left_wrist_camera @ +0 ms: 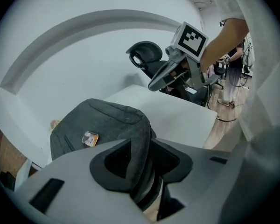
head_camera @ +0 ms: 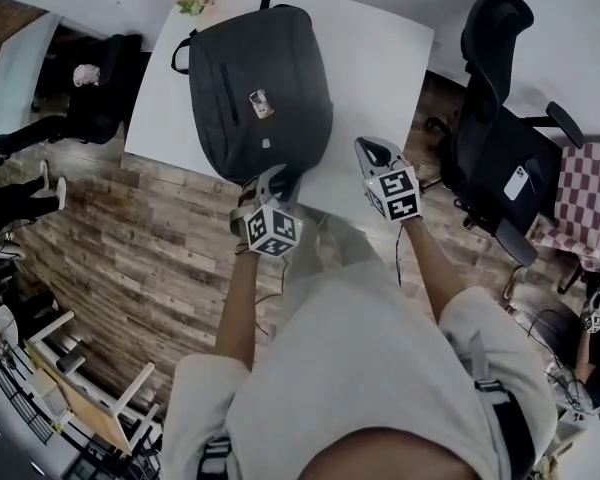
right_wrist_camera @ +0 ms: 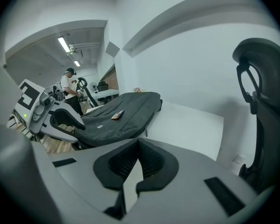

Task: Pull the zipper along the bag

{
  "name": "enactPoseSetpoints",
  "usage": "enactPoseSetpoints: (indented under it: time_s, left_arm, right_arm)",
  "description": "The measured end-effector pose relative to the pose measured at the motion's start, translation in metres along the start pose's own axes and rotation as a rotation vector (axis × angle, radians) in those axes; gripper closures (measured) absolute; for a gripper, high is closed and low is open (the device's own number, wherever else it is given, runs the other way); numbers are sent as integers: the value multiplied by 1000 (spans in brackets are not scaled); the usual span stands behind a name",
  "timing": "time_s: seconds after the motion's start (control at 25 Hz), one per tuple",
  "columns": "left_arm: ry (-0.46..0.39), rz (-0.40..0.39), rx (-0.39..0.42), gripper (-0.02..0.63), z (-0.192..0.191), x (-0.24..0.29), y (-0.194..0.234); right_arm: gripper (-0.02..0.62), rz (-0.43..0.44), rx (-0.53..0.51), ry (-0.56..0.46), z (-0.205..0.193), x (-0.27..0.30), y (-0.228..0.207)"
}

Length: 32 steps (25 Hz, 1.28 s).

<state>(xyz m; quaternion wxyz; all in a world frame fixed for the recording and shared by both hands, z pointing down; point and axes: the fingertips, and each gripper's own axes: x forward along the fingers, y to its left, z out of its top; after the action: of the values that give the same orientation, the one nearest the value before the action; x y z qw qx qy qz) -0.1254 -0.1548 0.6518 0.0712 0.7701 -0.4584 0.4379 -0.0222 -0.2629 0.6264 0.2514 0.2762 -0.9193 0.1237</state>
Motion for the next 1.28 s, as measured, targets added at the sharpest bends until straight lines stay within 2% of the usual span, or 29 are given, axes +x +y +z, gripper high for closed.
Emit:
enactPoseSetpoints:
  time_s: [0.2, 0.36, 0.48, 0.64, 0.8, 0.96, 1.28]
  left_arm:
    - [34, -33, 66, 446, -12, 10, -2]
    - [39, -65, 71, 479, -14, 15, -4]
    - [36, -80, 75, 518, -14, 15, -5]
    - [21, -86, 85, 535, -11, 14, -2]
    - [7, -92, 76, 538, -11, 11, -2]
    - [-8, -94, 74, 540, -10, 9, -2]
    - [-23, -120, 59, 543, -9, 8, -4]
  right_arm:
    - [581, 17, -53, 26, -1, 19, 4]
    - [580, 26, -65, 59, -3, 40, 2]
    - [519, 22, -60, 80, -6, 59, -2]
    - [450, -6, -78, 108, -9, 85, -12]
    - [440, -28, -117, 162, -18, 102, -21]
    - [422, 14, -182, 183, -16, 115, -20]
    - [426, 53, -317, 191, -7, 135, -20]
